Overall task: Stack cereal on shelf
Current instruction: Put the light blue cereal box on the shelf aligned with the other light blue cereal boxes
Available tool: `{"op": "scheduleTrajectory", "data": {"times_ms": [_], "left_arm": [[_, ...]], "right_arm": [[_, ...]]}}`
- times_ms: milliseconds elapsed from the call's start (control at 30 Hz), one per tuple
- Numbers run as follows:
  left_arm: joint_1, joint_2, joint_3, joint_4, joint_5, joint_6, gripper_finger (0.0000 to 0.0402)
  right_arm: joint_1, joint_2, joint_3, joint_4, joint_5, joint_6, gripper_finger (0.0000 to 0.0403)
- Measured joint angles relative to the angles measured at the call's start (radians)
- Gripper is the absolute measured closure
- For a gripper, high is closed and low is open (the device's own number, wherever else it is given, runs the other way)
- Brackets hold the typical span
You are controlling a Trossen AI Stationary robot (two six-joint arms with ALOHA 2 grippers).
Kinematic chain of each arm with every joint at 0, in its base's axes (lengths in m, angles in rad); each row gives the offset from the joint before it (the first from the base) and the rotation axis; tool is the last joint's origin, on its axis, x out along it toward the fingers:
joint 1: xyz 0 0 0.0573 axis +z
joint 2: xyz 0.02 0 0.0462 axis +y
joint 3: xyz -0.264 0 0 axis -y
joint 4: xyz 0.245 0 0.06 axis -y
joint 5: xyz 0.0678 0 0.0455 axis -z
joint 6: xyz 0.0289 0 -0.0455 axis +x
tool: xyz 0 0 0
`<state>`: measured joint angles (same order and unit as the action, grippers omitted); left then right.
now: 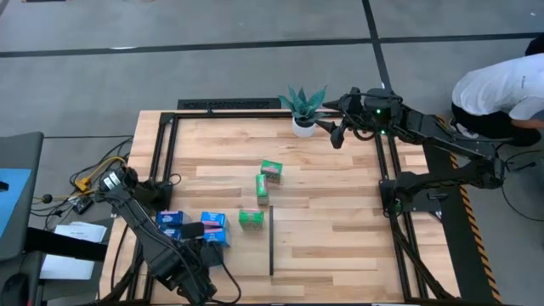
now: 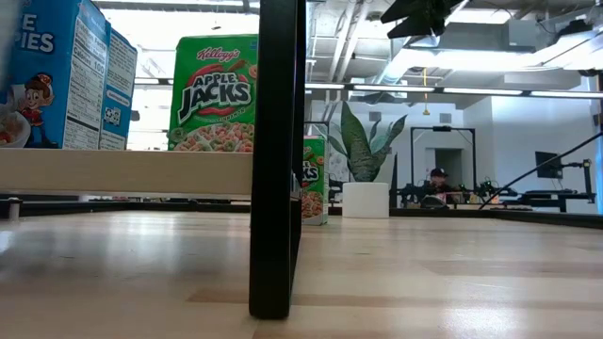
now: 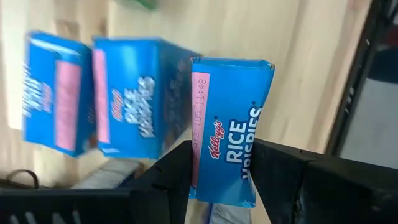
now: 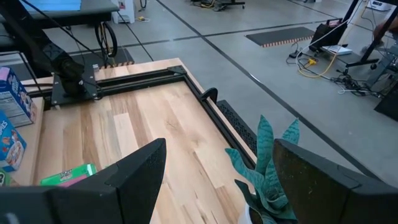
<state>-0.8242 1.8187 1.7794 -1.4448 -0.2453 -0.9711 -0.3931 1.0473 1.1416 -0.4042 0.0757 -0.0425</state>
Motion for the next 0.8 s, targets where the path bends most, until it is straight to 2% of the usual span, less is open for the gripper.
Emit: {"op": "scheduleTrajectory", "data": {"times_ms": [133, 300, 600, 800], "left_arm": [[0.000, 0.000, 0.000, 0.000, -0.063, 0.001, 0.0264], [0.000, 0.000, 0.000, 0.026, -0.021, 0.037, 0.0264], [-0.001, 0.000, 0.000, 0.057, -0.024, 0.072, 0.0264], [-0.007, 0.006, 0.000, 0.050, 0.010, 0.106, 0.0264]], "right_arm": [[0.000, 0.000, 0.000, 0.000, 0.000, 0.000, 0.0085], [0.000, 0.000, 0.000, 0.000, 0.000, 0.000, 0.0085], [0.000, 0.000, 0.000, 0.000, 0.000, 0.000, 0.0085], [0.000, 0.000, 0.000, 0.000, 0.001, -0.001, 0.0085]]}}
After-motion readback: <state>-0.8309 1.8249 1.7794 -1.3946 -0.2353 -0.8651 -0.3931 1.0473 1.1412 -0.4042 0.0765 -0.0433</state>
